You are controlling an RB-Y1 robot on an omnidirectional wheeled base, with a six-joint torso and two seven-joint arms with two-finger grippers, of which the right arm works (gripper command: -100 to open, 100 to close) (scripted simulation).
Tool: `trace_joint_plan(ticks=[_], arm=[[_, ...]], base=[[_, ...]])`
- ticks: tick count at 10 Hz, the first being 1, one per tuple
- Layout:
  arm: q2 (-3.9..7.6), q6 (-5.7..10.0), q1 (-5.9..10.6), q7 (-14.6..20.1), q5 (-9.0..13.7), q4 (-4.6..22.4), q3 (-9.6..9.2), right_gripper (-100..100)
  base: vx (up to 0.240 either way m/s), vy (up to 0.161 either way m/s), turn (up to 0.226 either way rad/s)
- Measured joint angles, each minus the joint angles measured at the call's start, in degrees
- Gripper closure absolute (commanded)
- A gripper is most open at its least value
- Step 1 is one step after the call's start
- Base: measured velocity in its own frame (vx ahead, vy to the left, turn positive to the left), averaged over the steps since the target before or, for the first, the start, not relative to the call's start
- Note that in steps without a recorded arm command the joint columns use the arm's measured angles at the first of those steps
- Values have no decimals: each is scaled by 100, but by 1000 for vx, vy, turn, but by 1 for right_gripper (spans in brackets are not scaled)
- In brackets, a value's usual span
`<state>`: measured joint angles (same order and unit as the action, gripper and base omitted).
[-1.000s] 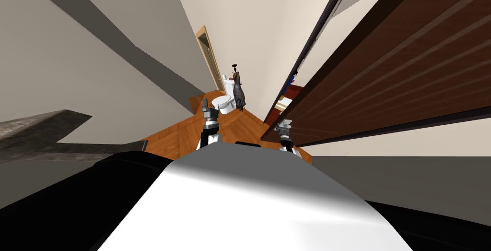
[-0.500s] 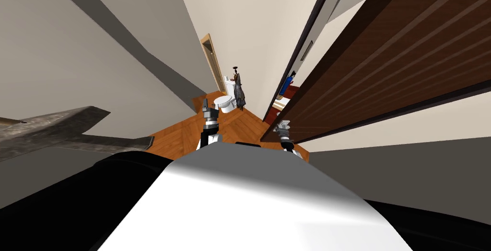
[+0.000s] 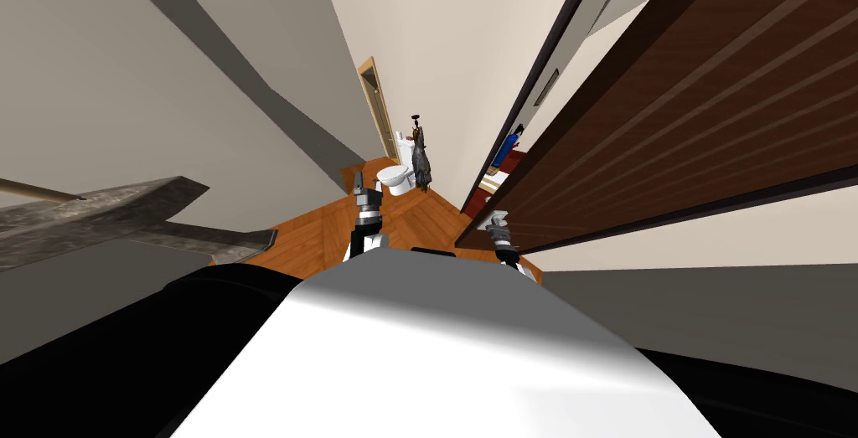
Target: Pull the door open
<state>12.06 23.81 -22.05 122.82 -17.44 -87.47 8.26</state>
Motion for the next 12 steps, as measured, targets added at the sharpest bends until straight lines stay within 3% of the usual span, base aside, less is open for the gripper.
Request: trace_joint_plan(ticks=[1,6,7,10,12], arm=[[-14,18,6,-1,-7,-4,-28,100],[-10,11,7,0,-5,-4,-27,100],[-10,11,6,0,-5,-4,-27,-100],[56,172,-73,105,-118,-85,-171,-100],[149,262,-210,220,-198,-146,-252,-100]], base=[[-1,14,-24],[-1,1,-1],[-118,-38,40],[-204,-49,42],[-206,-103,-4]])
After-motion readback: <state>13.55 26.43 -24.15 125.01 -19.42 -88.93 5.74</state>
